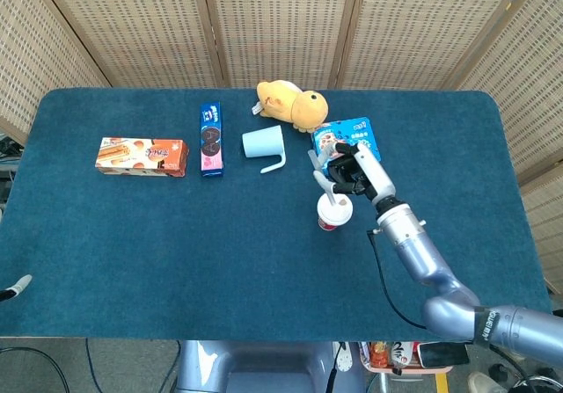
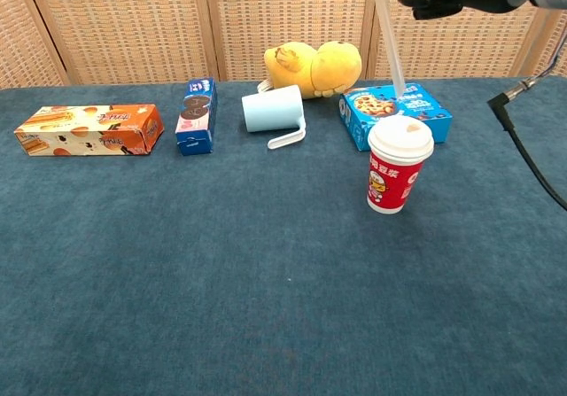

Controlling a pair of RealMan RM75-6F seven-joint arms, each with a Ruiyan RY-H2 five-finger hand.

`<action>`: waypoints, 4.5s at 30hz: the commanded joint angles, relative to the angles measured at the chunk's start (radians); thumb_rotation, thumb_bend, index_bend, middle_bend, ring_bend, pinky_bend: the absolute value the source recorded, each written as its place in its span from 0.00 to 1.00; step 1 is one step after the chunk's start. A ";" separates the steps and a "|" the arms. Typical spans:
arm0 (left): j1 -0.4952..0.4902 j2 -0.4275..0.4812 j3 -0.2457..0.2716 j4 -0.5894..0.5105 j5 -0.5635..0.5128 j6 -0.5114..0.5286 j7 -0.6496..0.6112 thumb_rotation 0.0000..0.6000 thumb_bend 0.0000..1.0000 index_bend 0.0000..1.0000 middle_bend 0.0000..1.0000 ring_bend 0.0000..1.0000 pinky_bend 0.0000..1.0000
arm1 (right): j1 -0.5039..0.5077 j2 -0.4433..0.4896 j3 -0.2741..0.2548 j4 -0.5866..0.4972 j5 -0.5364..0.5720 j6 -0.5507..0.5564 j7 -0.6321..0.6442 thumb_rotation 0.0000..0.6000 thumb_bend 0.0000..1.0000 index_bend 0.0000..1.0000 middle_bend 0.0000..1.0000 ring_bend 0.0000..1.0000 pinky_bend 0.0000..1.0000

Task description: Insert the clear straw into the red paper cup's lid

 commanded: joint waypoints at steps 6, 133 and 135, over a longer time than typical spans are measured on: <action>-0.003 -0.005 0.000 0.001 -0.007 -0.009 0.005 1.00 0.16 0.00 0.00 0.00 0.00 | 0.003 -0.077 0.022 0.074 0.040 0.016 -0.057 1.00 0.54 0.71 0.93 0.87 1.00; -0.010 -0.013 0.004 0.016 -0.032 -0.041 -0.002 1.00 0.16 0.00 0.00 0.00 0.00 | -0.151 -0.306 -0.032 0.401 -0.323 -0.020 0.118 1.00 0.55 0.71 0.47 0.30 0.26; -0.010 -0.013 0.005 0.016 -0.032 -0.041 -0.002 1.00 0.16 0.00 0.00 0.00 0.00 | -0.153 -0.304 -0.031 0.397 -0.325 -0.019 0.125 1.00 0.55 0.71 0.41 0.25 0.24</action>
